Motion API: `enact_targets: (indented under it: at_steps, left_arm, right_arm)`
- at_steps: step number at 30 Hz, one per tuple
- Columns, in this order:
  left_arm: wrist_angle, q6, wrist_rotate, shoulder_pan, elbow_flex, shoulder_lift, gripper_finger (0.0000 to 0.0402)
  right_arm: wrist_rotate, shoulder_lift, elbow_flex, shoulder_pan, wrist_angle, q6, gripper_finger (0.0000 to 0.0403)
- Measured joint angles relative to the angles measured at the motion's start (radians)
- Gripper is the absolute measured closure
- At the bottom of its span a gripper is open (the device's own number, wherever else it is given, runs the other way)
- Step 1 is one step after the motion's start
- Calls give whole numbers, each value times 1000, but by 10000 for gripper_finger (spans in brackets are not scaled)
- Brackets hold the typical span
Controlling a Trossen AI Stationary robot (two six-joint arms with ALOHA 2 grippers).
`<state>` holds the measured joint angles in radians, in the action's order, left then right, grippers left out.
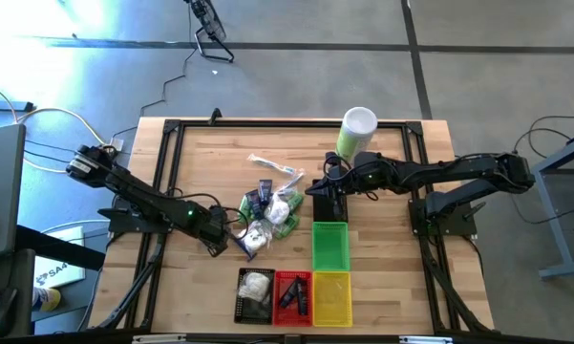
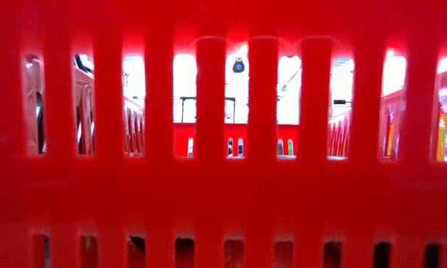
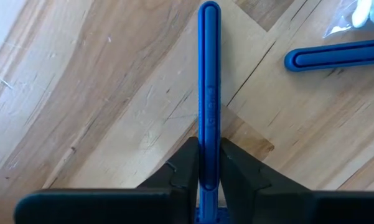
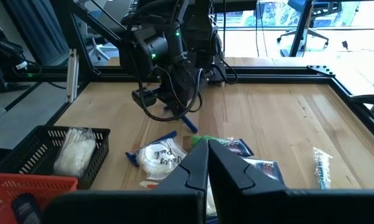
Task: Pick & Place Travel size toiletries
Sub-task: Put the blue razor into the top black bin
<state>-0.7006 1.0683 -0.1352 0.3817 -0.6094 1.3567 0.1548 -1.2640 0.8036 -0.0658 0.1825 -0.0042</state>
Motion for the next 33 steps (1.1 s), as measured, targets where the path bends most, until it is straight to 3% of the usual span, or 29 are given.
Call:
enact_targets:
  at_steps: [16, 26, 33]
  left_arm:
    - [0, -27, -5, -2, 4, -26, 360]
    - [-30, -30, -100, -2, 6, -194, 361]
    - [42, -118, -200, -2, 3, -343, 361]
  right_arm:
    - [0, 0, 0, 0, 0, 0, 398]
    - [1, 0, 0, -7, -9, -54, 398]
    - [0, 0, 0, -51, -11, -71, 398]
